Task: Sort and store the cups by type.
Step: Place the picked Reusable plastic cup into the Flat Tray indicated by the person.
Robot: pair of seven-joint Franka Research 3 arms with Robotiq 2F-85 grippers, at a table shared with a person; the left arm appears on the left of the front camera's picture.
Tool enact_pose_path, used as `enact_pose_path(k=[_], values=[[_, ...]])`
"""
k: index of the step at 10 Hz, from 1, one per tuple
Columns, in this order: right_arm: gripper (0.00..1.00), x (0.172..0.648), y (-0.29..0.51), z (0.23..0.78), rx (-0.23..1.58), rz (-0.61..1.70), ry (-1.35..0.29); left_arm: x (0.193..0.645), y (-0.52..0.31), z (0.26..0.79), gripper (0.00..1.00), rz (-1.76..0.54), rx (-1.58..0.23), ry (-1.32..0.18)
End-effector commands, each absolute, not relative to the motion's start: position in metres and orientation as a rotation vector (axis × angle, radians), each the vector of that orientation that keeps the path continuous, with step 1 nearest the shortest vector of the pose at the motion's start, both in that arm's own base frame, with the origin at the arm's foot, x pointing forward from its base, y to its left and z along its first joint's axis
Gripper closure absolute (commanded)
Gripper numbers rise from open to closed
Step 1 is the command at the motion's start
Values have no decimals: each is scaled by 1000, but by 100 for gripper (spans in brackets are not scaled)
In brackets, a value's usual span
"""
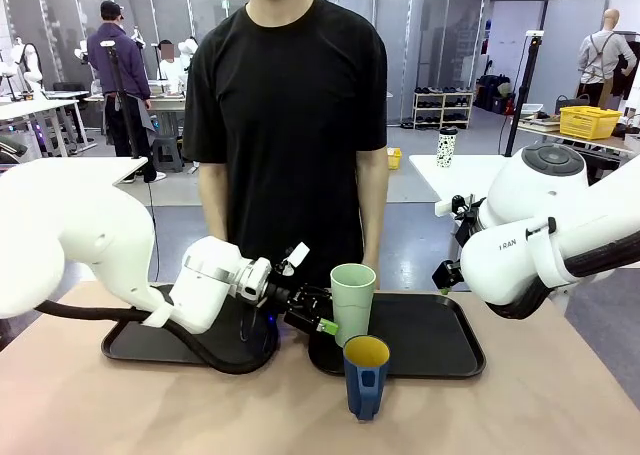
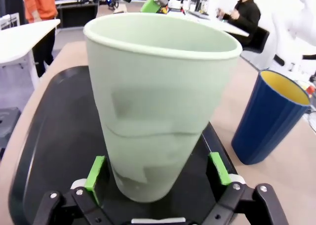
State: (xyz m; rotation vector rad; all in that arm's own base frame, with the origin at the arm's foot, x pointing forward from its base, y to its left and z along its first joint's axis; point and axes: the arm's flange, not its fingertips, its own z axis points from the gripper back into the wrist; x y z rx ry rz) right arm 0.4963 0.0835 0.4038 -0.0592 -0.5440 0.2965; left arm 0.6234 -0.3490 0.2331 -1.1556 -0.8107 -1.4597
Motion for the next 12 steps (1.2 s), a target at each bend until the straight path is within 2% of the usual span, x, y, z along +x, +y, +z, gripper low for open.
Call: enact_pose_path(k=[1, 3, 5, 10, 11, 12], values=[[0, 496, 84, 404, -60, 298, -545, 602, -331, 258, 0, -1466, -1049, -754], [0, 496, 84, 404, -60, 298, -545, 591, -321, 281, 0, -1504, -938, -699], [0, 496, 84, 404, -60, 298, -545, 578, -313, 296, 0, -1493, -837, -577], [0, 496, 84, 404, -60, 298, -545, 547, -271, 318, 0, -1518, -729, -589], [0, 496, 84, 404, -60, 298, -545, 566, -291, 311, 0, -1514, -781, -585], [0, 496, 84, 404, -60, 298, -545, 566, -291, 311, 0, -1514, -781, -585]])
